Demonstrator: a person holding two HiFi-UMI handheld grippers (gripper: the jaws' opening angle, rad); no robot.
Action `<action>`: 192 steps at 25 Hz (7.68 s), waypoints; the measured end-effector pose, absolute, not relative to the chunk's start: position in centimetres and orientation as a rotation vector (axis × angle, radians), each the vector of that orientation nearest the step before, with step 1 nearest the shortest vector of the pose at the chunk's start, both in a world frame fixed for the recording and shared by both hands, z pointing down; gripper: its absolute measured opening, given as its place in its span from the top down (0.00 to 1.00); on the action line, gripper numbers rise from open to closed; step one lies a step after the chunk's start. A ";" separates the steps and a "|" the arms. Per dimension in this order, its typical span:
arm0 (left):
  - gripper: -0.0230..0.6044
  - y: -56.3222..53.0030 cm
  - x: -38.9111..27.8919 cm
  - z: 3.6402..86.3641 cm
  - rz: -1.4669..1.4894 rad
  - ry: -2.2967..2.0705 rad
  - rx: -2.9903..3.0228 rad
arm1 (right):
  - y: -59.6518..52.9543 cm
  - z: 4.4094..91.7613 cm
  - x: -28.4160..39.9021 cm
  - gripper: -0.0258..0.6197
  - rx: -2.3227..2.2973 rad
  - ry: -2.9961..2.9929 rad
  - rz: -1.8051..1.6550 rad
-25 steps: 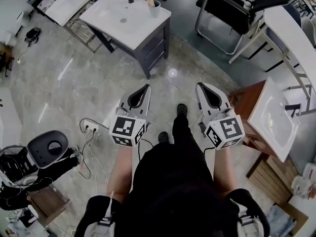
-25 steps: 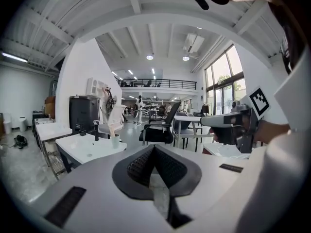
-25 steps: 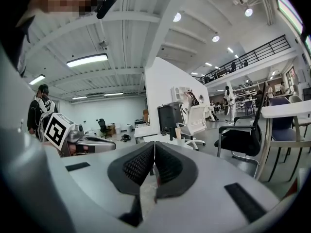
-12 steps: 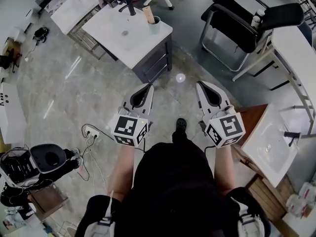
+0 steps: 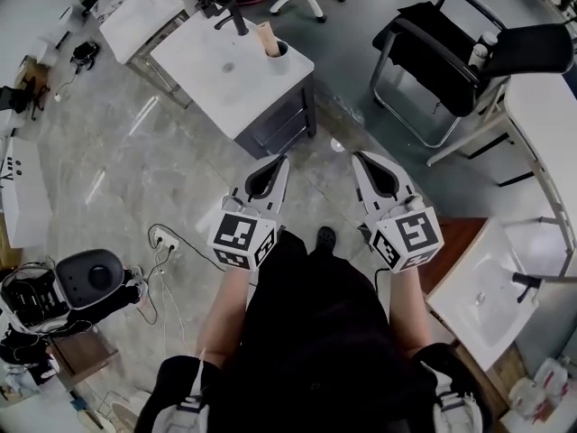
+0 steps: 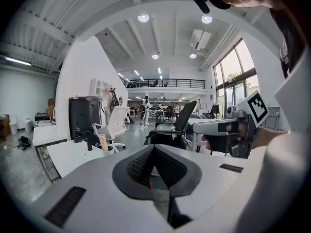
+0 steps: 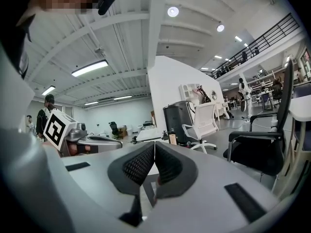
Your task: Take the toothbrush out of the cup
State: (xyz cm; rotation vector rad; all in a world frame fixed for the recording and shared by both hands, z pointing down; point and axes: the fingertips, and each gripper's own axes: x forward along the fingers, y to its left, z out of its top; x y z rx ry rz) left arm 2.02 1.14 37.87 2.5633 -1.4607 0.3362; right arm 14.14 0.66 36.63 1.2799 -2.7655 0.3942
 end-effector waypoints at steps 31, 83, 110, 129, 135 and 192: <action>0.94 -19.6 -6.6 40.4 0.235 -1.454 2.485 | -18.1 36.3 7.7 0.91 1.314 -2.682 0.373; 0.77 -40.2 -10.6 56.5 0.401 -1.099 2.350 | -30.7 43.5 0.4 0.91 1.401 -2.400 0.552; 0.94 -39.7 -10.0 51.9 0.313 -1.132 2.425 | -29.0 42.0 2.1 0.91 1.466 -2.431 0.534; 0.94 -32.2 -10.4 41.0 0.130 -1.318 2.517 | -23.8 38.4 2.9 0.91 1.387 -2.626 0.455; 0.94 -26.0 -7.3 41.2 0.145 -1.385 2.481 | -19.7 38.2 6.6 0.91 1.344 -2.683 0.461; 0.94 0.9 -8.6 35.7 -0.045 -1.654 2.363 | -1.6 36.3 2.9 0.91 1.008 -2.838 0.326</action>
